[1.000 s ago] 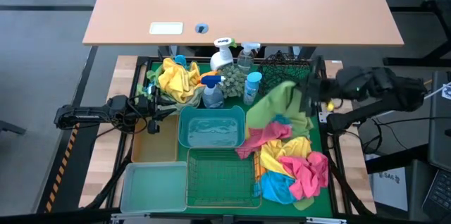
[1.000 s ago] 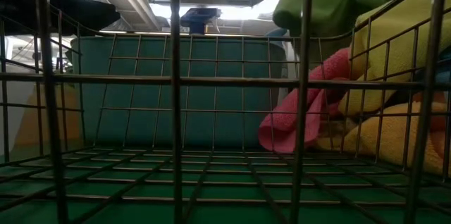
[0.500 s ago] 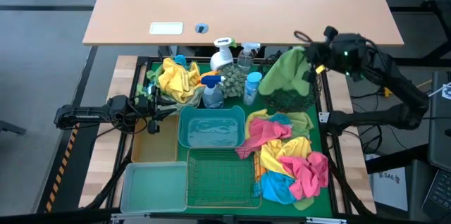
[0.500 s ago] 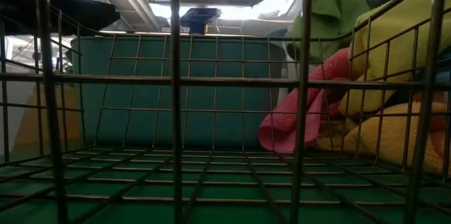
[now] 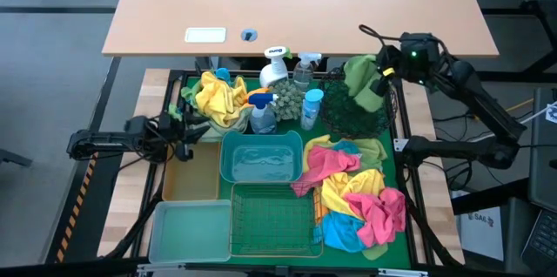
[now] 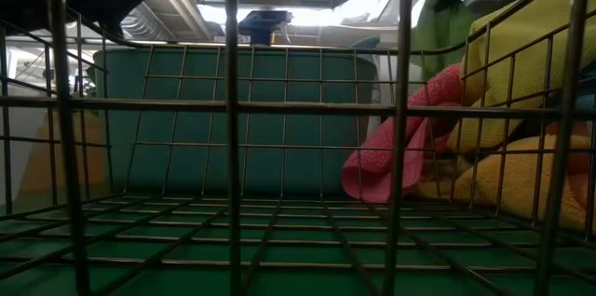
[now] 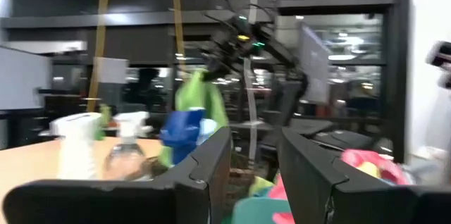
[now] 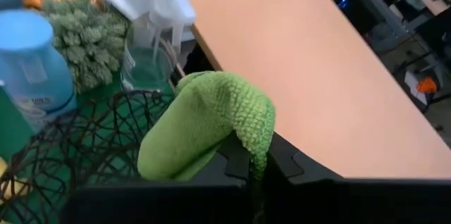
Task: Sort microfiber towel by color & place in baskets
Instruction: Put the green microfiber towel into the black wire basket
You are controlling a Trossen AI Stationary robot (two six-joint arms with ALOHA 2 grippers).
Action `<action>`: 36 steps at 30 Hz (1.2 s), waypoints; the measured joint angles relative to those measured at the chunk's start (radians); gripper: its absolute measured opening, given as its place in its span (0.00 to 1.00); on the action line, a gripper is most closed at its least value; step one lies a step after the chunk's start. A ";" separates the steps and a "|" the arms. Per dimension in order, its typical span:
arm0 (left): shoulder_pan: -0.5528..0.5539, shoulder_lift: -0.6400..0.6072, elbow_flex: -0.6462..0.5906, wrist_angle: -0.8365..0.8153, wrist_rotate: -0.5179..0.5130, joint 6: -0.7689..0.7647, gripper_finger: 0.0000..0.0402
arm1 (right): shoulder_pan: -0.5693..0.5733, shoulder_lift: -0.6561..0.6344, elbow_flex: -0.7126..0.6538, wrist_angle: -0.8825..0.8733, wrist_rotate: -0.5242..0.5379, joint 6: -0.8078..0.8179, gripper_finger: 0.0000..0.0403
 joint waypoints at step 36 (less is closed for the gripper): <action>0.000 0.416 0.390 -0.309 -0.179 0.107 0.28 | 0.001 0.112 -0.014 -0.263 0.042 0.219 0.49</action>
